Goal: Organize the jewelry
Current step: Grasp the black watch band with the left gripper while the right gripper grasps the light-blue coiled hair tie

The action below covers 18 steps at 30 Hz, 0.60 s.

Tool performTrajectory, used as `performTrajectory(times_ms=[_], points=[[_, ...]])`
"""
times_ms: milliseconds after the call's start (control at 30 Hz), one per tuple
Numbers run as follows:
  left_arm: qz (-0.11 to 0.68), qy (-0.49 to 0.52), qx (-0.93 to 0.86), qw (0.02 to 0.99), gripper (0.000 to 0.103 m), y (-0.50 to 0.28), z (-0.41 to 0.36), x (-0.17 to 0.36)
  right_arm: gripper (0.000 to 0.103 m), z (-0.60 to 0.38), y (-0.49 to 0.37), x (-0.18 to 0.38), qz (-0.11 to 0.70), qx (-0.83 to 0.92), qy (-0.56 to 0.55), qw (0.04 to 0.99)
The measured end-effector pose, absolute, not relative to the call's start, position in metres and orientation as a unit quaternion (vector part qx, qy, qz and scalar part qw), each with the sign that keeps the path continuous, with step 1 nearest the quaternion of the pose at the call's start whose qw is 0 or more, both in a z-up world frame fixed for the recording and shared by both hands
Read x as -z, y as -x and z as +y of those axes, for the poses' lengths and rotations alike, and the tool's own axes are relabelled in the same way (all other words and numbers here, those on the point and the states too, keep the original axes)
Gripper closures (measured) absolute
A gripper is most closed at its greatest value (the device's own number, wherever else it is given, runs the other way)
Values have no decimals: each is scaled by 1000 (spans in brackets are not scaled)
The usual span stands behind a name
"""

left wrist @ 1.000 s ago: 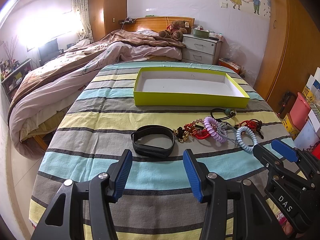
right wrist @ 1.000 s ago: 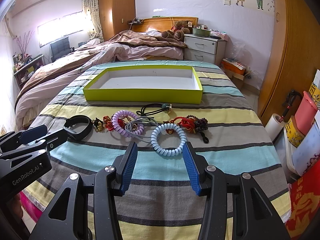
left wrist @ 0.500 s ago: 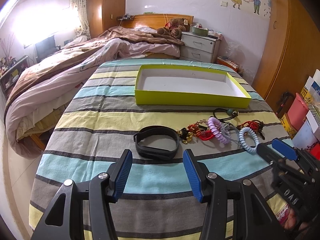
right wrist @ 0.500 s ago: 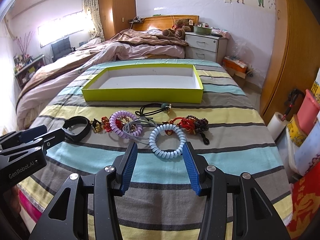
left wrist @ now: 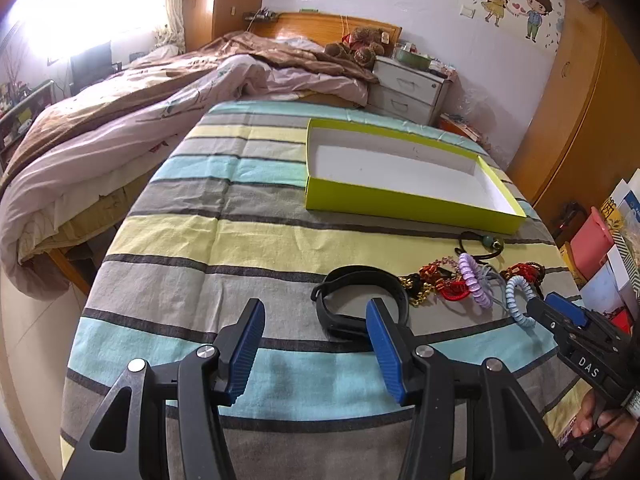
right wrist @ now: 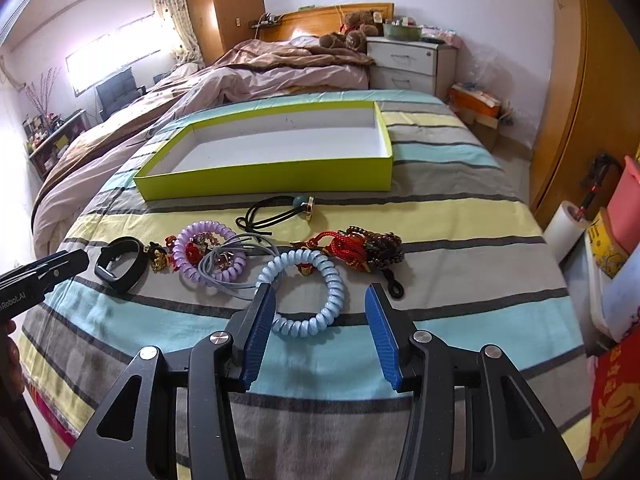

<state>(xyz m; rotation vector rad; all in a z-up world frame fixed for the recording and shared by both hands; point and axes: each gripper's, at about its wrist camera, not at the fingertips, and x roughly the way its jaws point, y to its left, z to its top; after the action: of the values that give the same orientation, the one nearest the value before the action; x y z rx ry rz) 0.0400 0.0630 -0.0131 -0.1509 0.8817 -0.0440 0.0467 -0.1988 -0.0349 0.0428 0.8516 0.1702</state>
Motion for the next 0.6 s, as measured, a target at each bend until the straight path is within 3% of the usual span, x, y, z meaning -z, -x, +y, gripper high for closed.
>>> performTrajectory(times_ms=[67, 167, 300, 400, 600], points=[[437, 75, 28, 896, 51, -44, 64, 18, 55, -198, -50, 37, 415, -74, -12, 907], [440, 70, 27, 895, 51, -49, 64, 20, 67, -196, -54, 41, 420, -71, 7, 905], [449, 70, 25, 890, 51, -59, 65, 25, 69, -197, -57, 44, 428, -69, 12, 901], [456, 62, 30, 887, 51, -66, 62, 28, 87, -199, -59, 47, 434, -69, 11, 898], [466, 41, 28, 883, 51, -72, 56, 32, 92, -198, -60, 47, 433, -70, 15, 898]])
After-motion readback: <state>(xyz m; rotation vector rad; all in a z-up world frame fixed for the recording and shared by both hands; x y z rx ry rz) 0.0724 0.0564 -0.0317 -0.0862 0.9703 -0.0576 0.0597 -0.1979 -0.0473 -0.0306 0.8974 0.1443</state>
